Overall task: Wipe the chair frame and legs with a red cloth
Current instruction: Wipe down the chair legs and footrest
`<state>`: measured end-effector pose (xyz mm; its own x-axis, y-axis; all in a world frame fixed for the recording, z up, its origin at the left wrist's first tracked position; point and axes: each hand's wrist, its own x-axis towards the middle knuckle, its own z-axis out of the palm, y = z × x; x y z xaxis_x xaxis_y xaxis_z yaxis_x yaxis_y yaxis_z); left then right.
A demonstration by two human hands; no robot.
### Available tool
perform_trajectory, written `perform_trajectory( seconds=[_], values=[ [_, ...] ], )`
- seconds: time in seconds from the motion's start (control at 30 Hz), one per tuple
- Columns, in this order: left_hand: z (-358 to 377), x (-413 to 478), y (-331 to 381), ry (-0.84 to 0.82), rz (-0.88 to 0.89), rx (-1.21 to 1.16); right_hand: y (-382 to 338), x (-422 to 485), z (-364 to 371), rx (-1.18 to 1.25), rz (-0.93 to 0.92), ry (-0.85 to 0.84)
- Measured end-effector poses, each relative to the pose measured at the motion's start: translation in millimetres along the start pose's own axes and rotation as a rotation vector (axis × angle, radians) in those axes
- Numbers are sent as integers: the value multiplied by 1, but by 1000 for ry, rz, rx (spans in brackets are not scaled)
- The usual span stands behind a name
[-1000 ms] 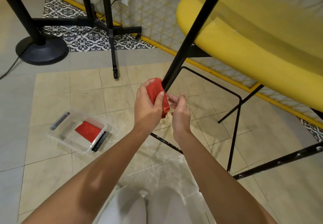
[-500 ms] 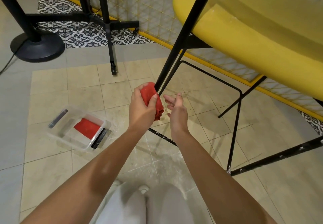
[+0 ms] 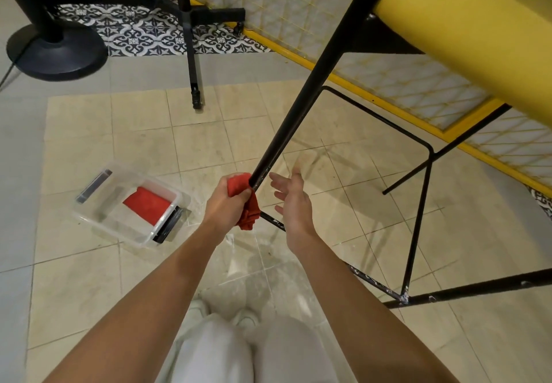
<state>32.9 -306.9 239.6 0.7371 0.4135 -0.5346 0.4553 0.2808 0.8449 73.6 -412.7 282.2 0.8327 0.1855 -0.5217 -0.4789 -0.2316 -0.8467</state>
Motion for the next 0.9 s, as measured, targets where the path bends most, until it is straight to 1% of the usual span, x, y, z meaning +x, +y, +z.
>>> perform_trajectory(
  seconds=[0.13,0.27,0.37,0.5,0.6,0.67,0.8,0.9],
  values=[
    [-1,11,-19,14,-83,-37,11,6,2,0,29,-4],
    [-2,16,-18,9,-122,-33,19,11,-1,-17,57,16],
    [-1,13,-10,21,-102,-68,20,14,-1,-11,65,37],
    [3,5,-6,18,13,-108,19,16,1,-7,54,54],
    [5,2,-11,46,87,-77,21,17,3,-9,52,49],
    [5,5,-16,60,74,-60,22,17,3,-16,62,44],
    [1,10,-21,55,-27,-70,26,16,5,-19,81,27],
    [0,9,-22,59,-25,-78,27,16,4,-21,87,20]
  ],
)
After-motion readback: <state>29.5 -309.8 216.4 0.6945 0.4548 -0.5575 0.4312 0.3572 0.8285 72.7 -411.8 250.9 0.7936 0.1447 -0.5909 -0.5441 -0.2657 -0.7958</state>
